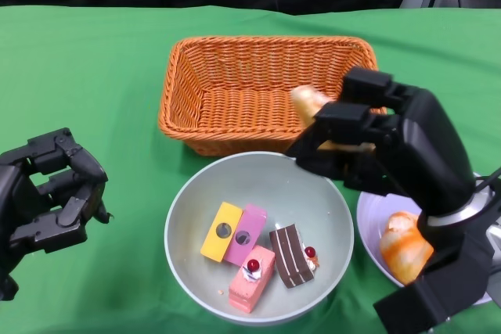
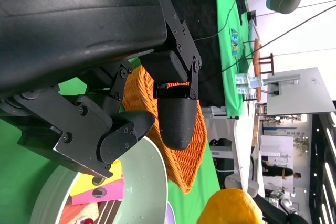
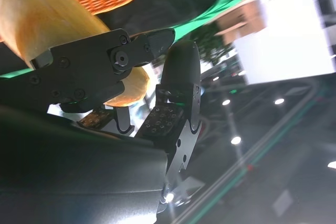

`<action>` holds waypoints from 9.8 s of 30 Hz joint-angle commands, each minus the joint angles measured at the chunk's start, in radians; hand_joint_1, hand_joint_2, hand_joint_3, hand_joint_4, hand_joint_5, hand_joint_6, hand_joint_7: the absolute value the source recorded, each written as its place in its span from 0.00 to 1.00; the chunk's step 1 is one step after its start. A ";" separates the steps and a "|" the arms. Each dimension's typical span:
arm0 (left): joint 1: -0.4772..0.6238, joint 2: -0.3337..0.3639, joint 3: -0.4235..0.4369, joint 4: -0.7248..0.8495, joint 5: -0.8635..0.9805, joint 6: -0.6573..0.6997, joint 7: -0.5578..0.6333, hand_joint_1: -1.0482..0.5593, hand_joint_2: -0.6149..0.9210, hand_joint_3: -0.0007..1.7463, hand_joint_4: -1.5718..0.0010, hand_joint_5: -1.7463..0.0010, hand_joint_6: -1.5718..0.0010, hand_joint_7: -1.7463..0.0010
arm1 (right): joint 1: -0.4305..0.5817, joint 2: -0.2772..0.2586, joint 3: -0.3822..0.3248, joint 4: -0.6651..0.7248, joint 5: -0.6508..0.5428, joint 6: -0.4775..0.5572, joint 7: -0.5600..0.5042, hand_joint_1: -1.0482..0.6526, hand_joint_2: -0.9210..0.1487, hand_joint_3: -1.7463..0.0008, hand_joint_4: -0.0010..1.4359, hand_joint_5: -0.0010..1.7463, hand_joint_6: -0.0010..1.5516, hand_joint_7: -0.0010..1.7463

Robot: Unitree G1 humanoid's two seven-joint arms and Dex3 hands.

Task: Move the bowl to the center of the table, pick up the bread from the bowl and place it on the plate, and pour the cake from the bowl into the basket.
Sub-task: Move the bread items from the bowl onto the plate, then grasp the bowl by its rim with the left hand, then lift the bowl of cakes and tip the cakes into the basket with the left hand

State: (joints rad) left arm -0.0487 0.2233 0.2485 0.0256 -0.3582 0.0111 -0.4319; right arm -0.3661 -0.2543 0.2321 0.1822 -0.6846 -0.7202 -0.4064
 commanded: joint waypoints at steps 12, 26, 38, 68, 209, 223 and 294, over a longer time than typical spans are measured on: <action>-0.002 0.024 0.018 0.008 -0.004 -0.004 0.002 0.62 0.76 0.59 0.51 0.06 0.48 0.24 | 0.041 -0.104 -0.115 0.187 -0.020 0.018 -0.151 0.57 0.46 0.53 0.59 0.87 0.58 0.50; 0.000 0.032 0.021 0.009 -0.008 -0.010 -0.007 0.62 0.78 0.58 0.51 0.06 0.47 0.25 | 0.057 -0.136 -0.107 0.387 0.036 0.083 -0.119 0.60 0.23 0.78 0.57 0.87 0.67 0.32; 0.004 0.030 0.023 -0.007 -0.013 0.000 0.003 0.62 0.78 0.58 0.51 0.06 0.47 0.25 | -0.065 -0.143 -0.007 0.687 -0.009 0.106 -0.134 0.60 0.08 0.96 0.59 0.75 0.72 0.17; 0.011 0.028 0.024 -0.014 -0.008 0.007 0.004 0.63 0.78 0.58 0.51 0.07 0.47 0.25 | -0.080 -0.202 0.096 0.605 0.100 0.275 0.336 0.27 0.00 0.97 0.37 0.00 0.33 0.00; -0.034 0.299 -0.615 -0.116 1.425 -0.442 0.271 0.38 0.99 0.00 0.47 0.99 0.46 1.00 | 0.357 0.356 -0.252 -0.201 1.049 0.516 0.729 0.56 0.20 0.57 0.55 0.88 0.52 0.61; -0.213 0.241 -0.690 0.377 1.338 -0.703 0.831 0.52 0.95 0.00 0.43 0.39 0.20 0.94 | 0.360 0.367 -0.249 -0.181 1.025 0.482 0.722 0.54 0.21 0.58 0.55 0.88 0.52 0.62; -0.767 -0.069 -0.331 0.674 0.431 -0.578 0.185 0.64 0.81 0.60 0.52 0.00 0.54 0.16 | 0.355 0.380 -0.204 0.035 0.900 0.357 0.721 0.60 0.15 0.58 0.52 0.88 0.47 0.68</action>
State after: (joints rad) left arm -0.7683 0.1622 -0.0942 0.6848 0.0718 -0.5399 -0.2699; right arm -0.0234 0.1248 0.0282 0.2125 0.2217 -0.3448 0.3278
